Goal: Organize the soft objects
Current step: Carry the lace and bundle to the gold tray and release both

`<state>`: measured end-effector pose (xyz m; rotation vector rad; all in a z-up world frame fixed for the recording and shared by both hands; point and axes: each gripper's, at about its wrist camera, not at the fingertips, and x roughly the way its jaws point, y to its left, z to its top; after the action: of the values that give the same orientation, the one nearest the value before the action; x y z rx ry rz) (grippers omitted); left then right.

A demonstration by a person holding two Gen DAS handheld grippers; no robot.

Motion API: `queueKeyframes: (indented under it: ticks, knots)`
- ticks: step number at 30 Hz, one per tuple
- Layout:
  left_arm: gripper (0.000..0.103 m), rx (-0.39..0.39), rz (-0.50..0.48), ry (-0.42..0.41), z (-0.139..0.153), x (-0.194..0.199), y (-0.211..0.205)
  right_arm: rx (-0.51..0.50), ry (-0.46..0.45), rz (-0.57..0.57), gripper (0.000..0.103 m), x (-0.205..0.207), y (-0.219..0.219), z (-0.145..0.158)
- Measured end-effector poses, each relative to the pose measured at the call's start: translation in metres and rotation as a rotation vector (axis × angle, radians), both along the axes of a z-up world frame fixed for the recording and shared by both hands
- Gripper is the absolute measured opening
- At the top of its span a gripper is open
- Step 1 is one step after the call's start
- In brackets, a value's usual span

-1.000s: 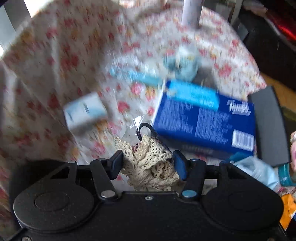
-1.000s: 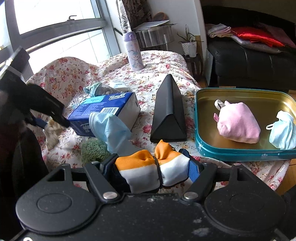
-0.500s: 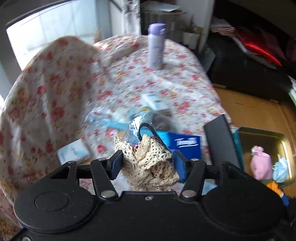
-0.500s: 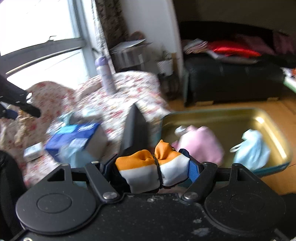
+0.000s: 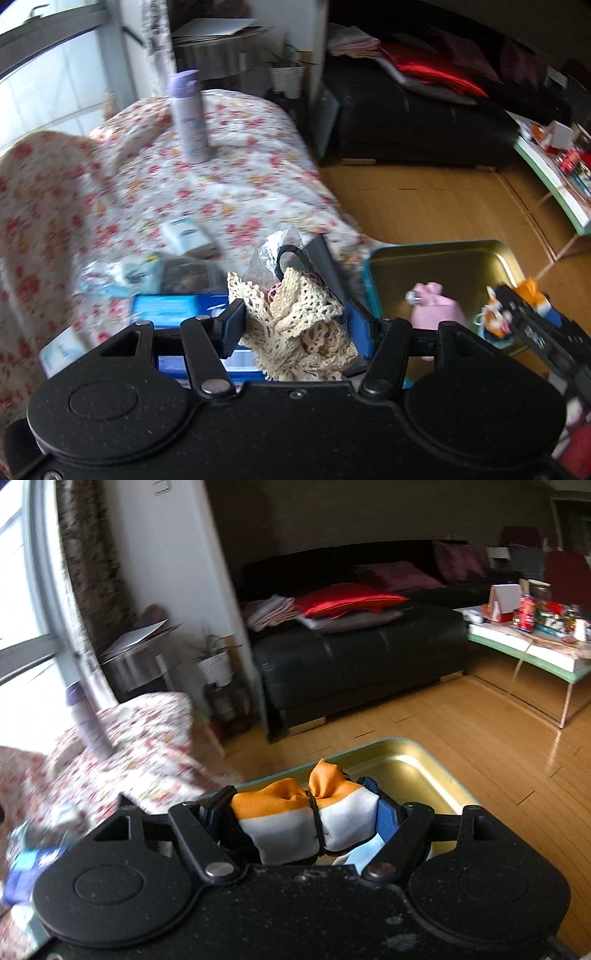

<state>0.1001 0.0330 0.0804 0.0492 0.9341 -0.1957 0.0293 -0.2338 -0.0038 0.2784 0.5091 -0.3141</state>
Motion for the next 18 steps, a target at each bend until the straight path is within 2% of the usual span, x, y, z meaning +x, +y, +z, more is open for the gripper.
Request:
queueKeyframes:
  ticks: [8, 14, 18]
  knots:
    - [0.055, 0.003, -0.084, 0.03, -0.013, 0.011, -0.053, 0.043, -0.027, -0.094, 0.075, 0.028, -0.038, -0.002]
    - [0.055, 0.018, -0.122, 0.064, -0.031, 0.02, -0.086, 0.015, -0.009, -0.222, 0.075, 0.047, -0.061, -0.006]
    - [0.055, 0.036, -0.142, 0.079, -0.041, 0.026, -0.104, 0.081, 0.016, -0.256, 0.075, 0.043, -0.076, -0.013]
